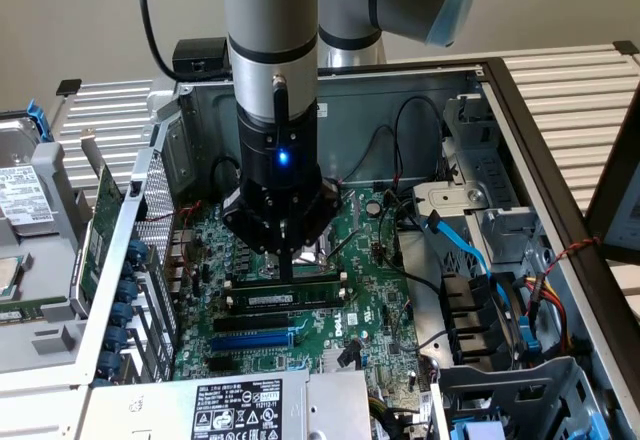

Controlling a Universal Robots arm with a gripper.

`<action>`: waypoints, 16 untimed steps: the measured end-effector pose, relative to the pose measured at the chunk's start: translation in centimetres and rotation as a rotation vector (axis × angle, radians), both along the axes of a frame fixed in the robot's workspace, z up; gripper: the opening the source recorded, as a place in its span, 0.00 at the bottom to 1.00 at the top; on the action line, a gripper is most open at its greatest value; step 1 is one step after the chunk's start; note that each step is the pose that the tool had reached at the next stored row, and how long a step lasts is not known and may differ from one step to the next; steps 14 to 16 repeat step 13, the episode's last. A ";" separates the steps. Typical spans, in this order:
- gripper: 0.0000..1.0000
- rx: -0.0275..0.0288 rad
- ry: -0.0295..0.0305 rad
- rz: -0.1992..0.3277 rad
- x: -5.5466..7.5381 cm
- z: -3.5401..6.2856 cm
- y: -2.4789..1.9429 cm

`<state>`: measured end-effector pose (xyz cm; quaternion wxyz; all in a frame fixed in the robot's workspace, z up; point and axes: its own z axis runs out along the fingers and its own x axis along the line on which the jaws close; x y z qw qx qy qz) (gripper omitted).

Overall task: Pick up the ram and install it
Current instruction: 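Press down the ram until it locks into place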

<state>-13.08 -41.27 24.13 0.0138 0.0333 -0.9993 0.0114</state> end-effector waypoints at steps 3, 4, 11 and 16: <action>0.11 -0.0099 -0.0018 -0.026 0.0 0.00 0.00; 0.11 -0.0131 -0.0024 -0.035 0.0 0.00 0.00; 0.11 -0.0201 -0.0042 -0.055 0.0 0.00 0.00; 0.11 -0.0202 -0.0041 -0.055 0.0 0.00 0.00</action>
